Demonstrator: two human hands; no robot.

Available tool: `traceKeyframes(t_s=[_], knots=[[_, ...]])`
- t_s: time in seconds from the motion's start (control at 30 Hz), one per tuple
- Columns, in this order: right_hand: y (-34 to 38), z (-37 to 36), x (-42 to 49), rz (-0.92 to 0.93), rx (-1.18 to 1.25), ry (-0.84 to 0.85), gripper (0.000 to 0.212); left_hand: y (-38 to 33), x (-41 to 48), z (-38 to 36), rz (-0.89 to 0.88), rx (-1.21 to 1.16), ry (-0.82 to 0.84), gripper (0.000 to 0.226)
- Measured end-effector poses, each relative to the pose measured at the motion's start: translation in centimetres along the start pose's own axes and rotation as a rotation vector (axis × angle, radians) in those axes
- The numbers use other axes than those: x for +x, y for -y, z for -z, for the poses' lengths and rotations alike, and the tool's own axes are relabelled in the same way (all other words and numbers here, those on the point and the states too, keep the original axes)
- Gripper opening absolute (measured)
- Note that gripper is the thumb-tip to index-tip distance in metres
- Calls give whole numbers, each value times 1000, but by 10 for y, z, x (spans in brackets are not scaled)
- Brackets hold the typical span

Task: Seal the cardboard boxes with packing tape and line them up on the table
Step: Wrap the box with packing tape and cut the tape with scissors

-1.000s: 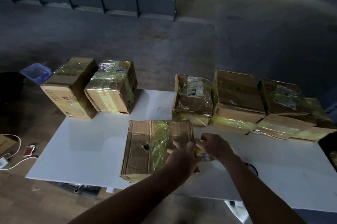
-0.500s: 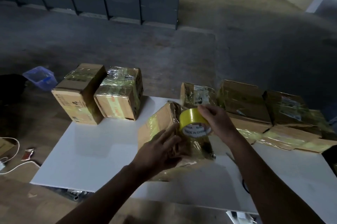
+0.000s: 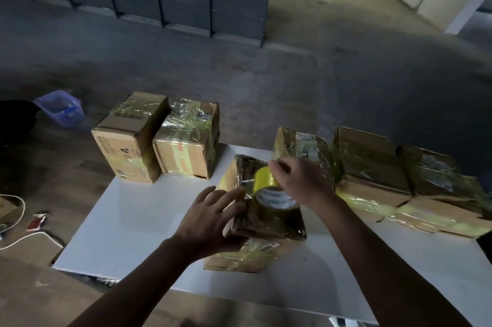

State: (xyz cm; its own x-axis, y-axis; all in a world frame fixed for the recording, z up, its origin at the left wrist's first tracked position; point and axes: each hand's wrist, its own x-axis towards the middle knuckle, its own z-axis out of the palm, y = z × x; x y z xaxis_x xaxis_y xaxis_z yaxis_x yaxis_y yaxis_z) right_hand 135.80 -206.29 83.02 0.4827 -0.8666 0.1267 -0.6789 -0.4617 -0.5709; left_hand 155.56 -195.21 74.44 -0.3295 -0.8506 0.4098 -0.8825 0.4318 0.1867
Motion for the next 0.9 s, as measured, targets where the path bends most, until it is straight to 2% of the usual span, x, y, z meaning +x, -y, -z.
traceKeyframes(t_s=[0.23, 0.4, 0.5, 0.6, 0.73, 0.83, 0.9], knots=[[5, 6, -1, -59, -271, 60, 42, -3, -7, 10, 18, -40, -36, 65], [18, -5, 1, -61, -376, 18, 44, -15, 13, 19, -9, 126, 257, 100], [23, -9, 3, -63, -380, 24, 44, -22, 21, 18, 44, 123, 377, 105], [21, -10, 3, -48, -274, 39, 44, -27, 24, 22, 60, 165, 420, 105], [13, 4, 0, -27, -85, 114, 35, -27, 22, 21, 73, 105, 379, 105], [6, 6, -4, -45, 192, 150, 27, -26, 19, 20, 184, 152, 406, 107], [0, -6, -7, -78, 353, 142, 30, -22, 17, 19, 250, 190, 440, 107]])
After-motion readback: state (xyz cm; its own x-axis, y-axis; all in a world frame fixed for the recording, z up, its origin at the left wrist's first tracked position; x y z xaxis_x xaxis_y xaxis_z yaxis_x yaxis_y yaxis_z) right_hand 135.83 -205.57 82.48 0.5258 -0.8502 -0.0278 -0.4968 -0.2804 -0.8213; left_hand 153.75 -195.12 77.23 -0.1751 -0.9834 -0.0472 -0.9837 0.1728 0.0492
